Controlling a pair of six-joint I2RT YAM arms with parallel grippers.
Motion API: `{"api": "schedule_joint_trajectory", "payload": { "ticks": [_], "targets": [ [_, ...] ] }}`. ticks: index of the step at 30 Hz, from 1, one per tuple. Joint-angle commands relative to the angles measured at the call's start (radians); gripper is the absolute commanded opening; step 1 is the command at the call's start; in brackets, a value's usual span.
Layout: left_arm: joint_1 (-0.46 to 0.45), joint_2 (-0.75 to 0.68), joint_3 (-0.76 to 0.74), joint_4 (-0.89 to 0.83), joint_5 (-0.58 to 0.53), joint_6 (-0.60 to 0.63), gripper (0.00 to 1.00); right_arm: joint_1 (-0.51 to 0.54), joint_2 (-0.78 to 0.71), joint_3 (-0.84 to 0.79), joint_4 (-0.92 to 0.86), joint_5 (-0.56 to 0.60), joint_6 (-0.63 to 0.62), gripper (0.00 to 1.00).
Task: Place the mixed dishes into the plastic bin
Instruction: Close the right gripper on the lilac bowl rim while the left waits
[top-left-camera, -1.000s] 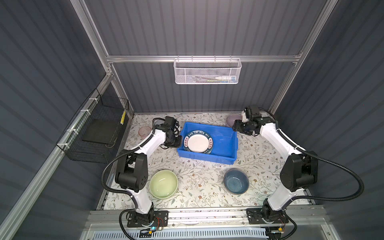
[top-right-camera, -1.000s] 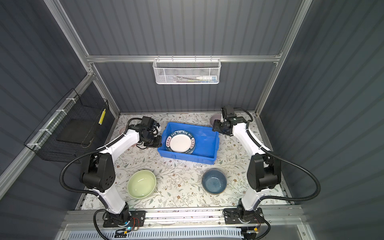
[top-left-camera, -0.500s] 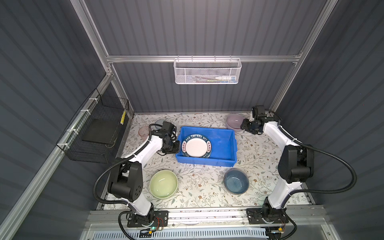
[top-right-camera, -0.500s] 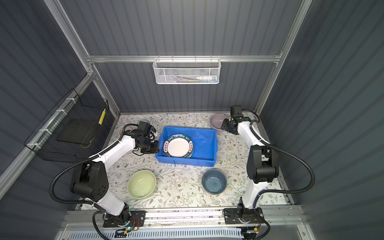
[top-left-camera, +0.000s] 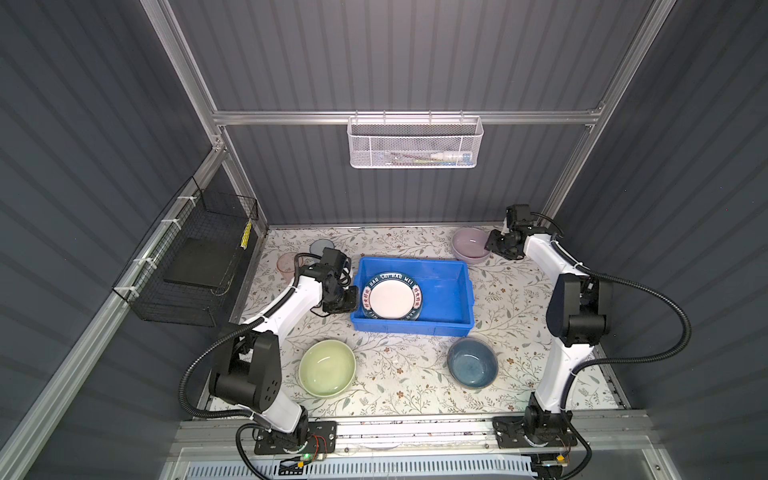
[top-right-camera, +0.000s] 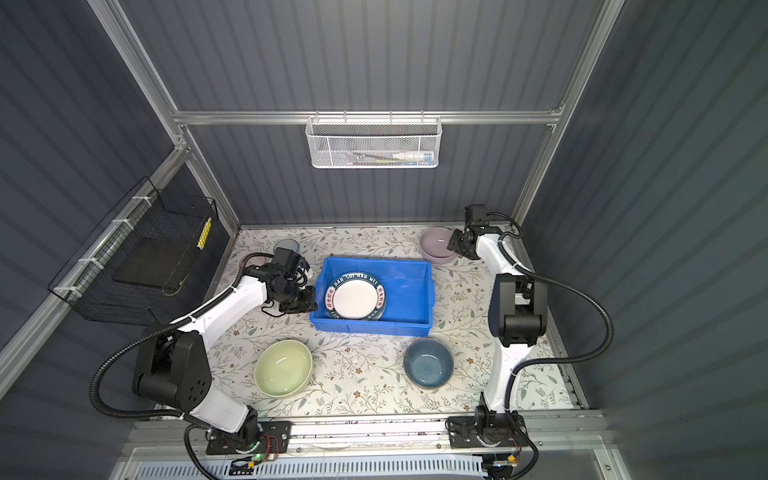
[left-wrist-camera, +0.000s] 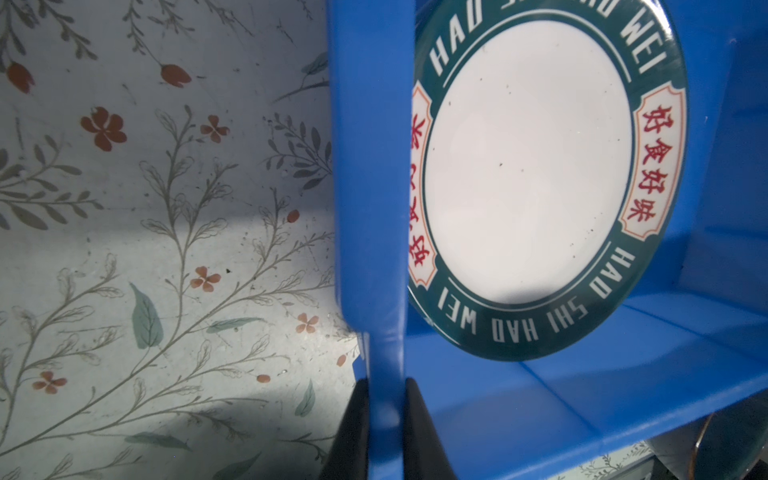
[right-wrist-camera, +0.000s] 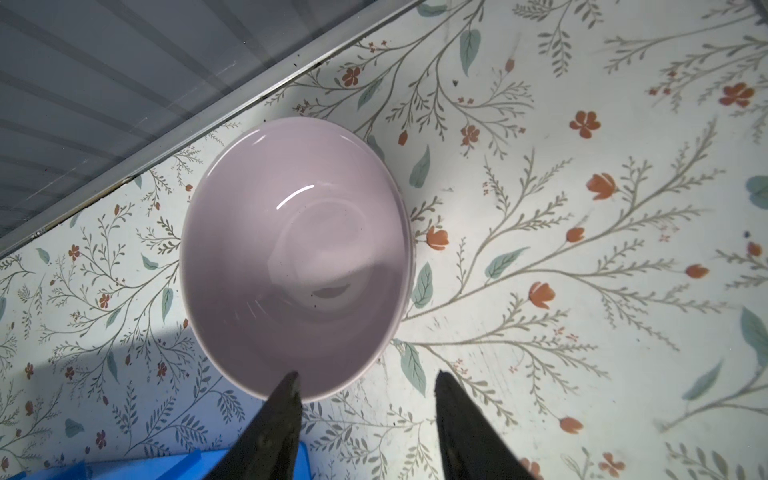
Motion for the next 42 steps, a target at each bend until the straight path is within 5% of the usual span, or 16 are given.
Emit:
{"api": "schedule_joint_trajectory", "payload": {
  "ticks": [1, 11, 25, 42],
  "targets": [
    [-0.007, -0.040, -0.014, -0.018, 0.087, -0.015, 0.18, -0.004, 0.054, 0.046, -0.022, -0.001, -0.010, 0.52],
    [-0.007, -0.104, -0.022, -0.011, 0.114, -0.030, 0.40, -0.007, 0.122, 0.108, -0.027, 0.014, -0.001, 0.46],
    [-0.006, -0.192, -0.010, -0.043, -0.052, -0.018, 0.66, -0.009, 0.183, 0.121, -0.039, 0.015, 0.019, 0.39],
    [-0.007, -0.243, -0.002, -0.071, -0.088, -0.027, 0.67, -0.008, 0.216, 0.110, -0.040, 0.009, 0.052, 0.31]
  ]
}}
